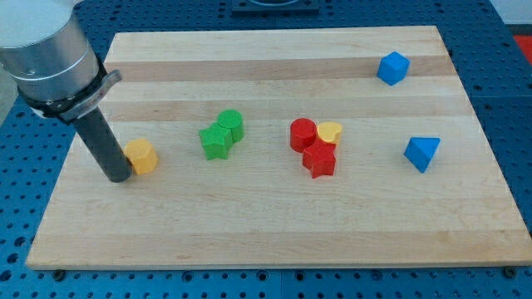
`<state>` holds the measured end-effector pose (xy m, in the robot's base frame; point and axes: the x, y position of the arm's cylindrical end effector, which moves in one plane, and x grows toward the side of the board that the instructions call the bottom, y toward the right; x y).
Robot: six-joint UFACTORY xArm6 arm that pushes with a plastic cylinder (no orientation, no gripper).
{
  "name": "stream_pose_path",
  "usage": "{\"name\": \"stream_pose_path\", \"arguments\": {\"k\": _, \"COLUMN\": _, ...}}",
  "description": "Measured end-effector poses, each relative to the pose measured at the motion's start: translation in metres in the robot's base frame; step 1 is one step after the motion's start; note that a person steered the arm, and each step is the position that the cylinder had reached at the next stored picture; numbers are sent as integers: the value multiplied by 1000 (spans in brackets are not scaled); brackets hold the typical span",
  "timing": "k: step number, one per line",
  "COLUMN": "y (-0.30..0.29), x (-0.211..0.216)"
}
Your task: Move the yellow hexagon to the group of the blocks
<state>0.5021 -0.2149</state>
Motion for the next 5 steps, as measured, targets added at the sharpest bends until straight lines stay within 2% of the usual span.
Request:
{"name": "stream_pose_path", "arguments": {"k": 1, "y": -2, "x": -28}}
{"name": "stream_pose_path", "arguments": {"k": 4, "y": -4, "x": -50}}
{"name": "stream_pose_path", "arguments": {"k": 5, "y": -3, "x": -73}}
